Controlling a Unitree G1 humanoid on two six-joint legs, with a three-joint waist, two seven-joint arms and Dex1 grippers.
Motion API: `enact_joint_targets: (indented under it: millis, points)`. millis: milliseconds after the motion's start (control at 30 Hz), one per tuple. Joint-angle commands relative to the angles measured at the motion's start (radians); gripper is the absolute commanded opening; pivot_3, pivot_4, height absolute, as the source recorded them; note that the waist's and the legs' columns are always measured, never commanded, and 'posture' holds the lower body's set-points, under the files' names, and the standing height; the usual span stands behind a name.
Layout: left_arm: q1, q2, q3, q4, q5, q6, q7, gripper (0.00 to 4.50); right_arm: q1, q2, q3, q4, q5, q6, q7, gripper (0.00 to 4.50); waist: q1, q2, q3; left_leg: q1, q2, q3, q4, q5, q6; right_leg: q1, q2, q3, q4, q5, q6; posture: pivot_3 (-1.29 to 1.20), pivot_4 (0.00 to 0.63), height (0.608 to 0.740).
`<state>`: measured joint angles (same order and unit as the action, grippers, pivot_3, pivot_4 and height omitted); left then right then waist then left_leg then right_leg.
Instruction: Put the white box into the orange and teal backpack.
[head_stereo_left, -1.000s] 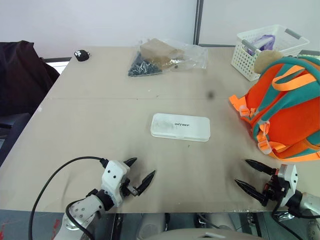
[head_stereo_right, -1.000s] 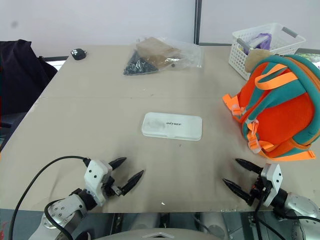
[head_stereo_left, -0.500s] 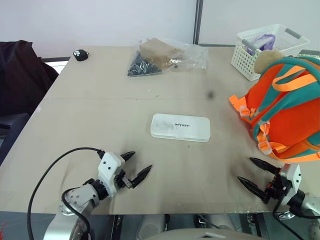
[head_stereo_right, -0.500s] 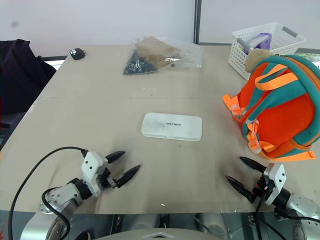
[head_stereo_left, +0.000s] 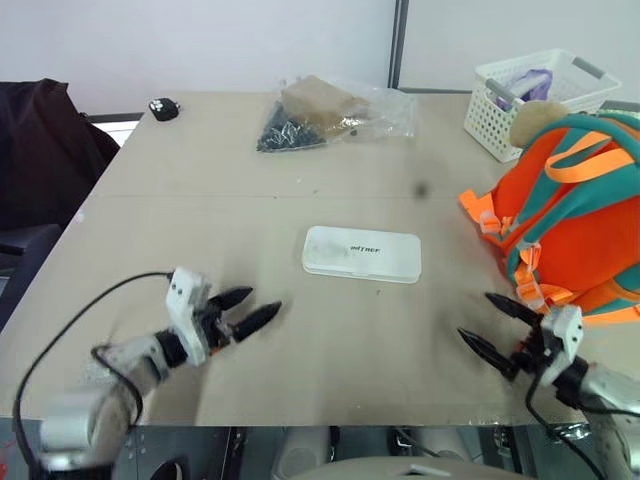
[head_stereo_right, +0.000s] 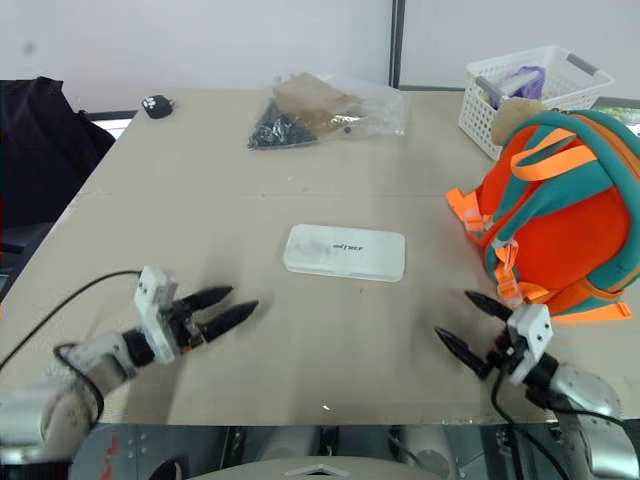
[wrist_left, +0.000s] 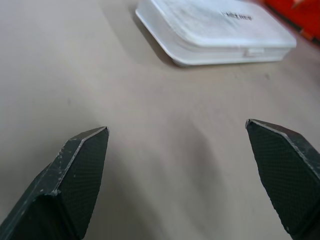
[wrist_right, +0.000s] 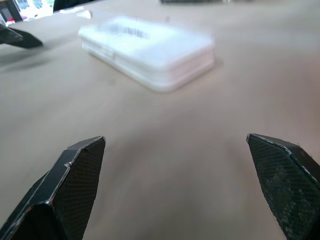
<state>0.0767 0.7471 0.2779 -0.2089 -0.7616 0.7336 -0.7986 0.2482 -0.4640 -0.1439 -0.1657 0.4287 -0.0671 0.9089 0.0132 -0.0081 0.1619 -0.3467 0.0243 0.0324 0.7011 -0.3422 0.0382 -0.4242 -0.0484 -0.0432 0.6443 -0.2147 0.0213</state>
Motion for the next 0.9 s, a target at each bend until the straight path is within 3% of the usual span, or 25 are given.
enact_joint_targets:
  millis: [33, 133, 300, 400, 633, 667, 900]
  points:
    - [-0.245, 0.033, 0.003, 0.255, -0.108, 0.275, -0.013, 4.50, -0.068, 0.010, 0.045, -0.031, -0.114, 0.008, -0.107, 4.48, 0.002, 0.000, 0.000, 0.000, -0.001, 0.000, 0.000, 0.000, 0.000, 0.000, 0.000, 0.000, 0.001, 0.000, 0.000, 0.00, 0.150, 0.725]
    - [-0.468, 0.023, -0.063, 0.460, -0.091, 0.395, -0.060, 4.50, -0.144, 0.009, 0.084, -0.028, -0.219, 0.000, -0.180, 4.48, 0.001, -0.003, 0.001, 0.000, -0.002, 0.000, 0.000, 0.001, -0.001, 0.000, -0.001, 0.000, 0.001, 0.004, -0.001, 0.00, 0.150, 0.725]
    - [-0.700, -0.030, -0.181, 0.668, -0.023, 0.484, -0.118, 4.50, -0.228, 0.024, 0.113, -0.012, -0.444, -0.045, -0.373, 4.48, -0.002, -0.005, 0.002, -0.002, -0.006, 0.000, 0.000, 0.003, -0.006, -0.001, -0.001, 0.002, -0.001, 0.004, 0.002, 0.00, 0.150, 0.725]
    - [-0.824, -0.099, -0.222, 0.784, 0.020, 0.503, -0.129, 4.50, -0.267, 0.017, 0.136, 0.019, -0.619, -0.072, -0.511, 3.77, -0.001, -0.005, 0.002, -0.002, -0.007, 0.000, 0.000, 0.003, -0.006, -0.001, -0.001, 0.003, -0.001, 0.004, 0.002, 0.00, 0.150, 0.725]
    - [-0.909, -0.149, -0.362, 0.882, 0.122, 0.531, -0.242, 4.50, -0.312, 0.048, 0.224, 0.062, -0.735, -0.088, -0.581, 0.24, -0.009, -0.005, 0.002, -0.003, -0.009, -0.002, 0.000, 0.003, -0.006, -0.001, -0.002, 0.003, -0.001, 0.004, 0.003, 0.00, 0.150, 0.725]
    - [-0.915, -0.157, -0.370, 0.896, 0.135, 0.531, -0.249, 4.50, -0.325, 0.061, 0.242, 0.060, -0.731, -0.089, -0.573, 0.06, -0.012, -0.005, 0.002, -0.003, -0.009, -0.002, 0.000, 0.003, -0.006, -0.001, -0.002, 0.004, 0.000, 0.004, 0.003, 0.00, 0.150, 0.725]
    - [-0.937, -0.224, -0.379, 0.927, 0.174, 0.554, -0.291, 4.50, -0.363, 0.141, 0.313, 0.014, -0.639, 0.002, -0.484, 0.06, -0.005, -0.006, 0.001, -0.002, -0.013, -0.009, 0.000, 0.003, -0.006, 0.001, -0.004, 0.004, 0.000, 0.004, 0.003, 0.00, 0.150, 0.725]
